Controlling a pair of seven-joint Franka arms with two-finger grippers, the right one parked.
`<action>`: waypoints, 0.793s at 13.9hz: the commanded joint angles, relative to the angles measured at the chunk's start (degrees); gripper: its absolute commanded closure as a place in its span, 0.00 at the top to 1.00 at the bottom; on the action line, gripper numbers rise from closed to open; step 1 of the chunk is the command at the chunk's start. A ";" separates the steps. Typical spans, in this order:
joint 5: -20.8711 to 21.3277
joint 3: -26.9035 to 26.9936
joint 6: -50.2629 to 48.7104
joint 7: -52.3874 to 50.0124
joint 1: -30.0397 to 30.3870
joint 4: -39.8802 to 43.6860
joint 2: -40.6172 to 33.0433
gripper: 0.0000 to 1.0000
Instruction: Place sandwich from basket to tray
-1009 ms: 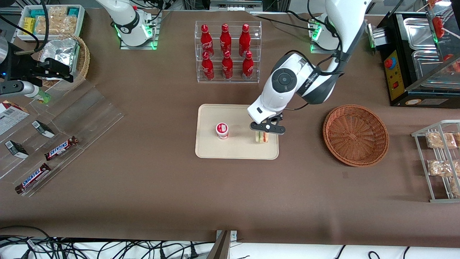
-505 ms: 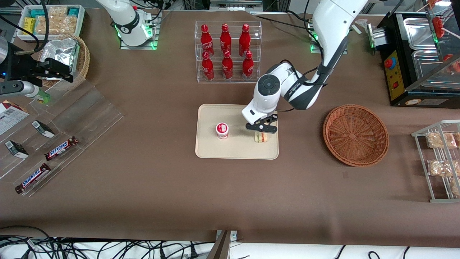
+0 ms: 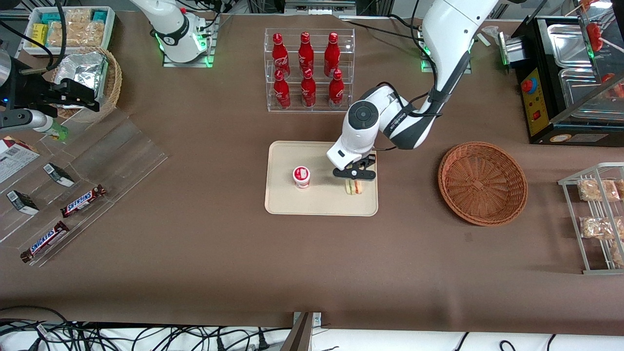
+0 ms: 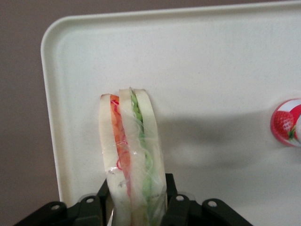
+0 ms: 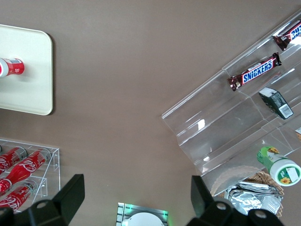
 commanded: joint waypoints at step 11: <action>0.39 0.84 -24.41 -4.67 11.68 13.95 -17.20 1.00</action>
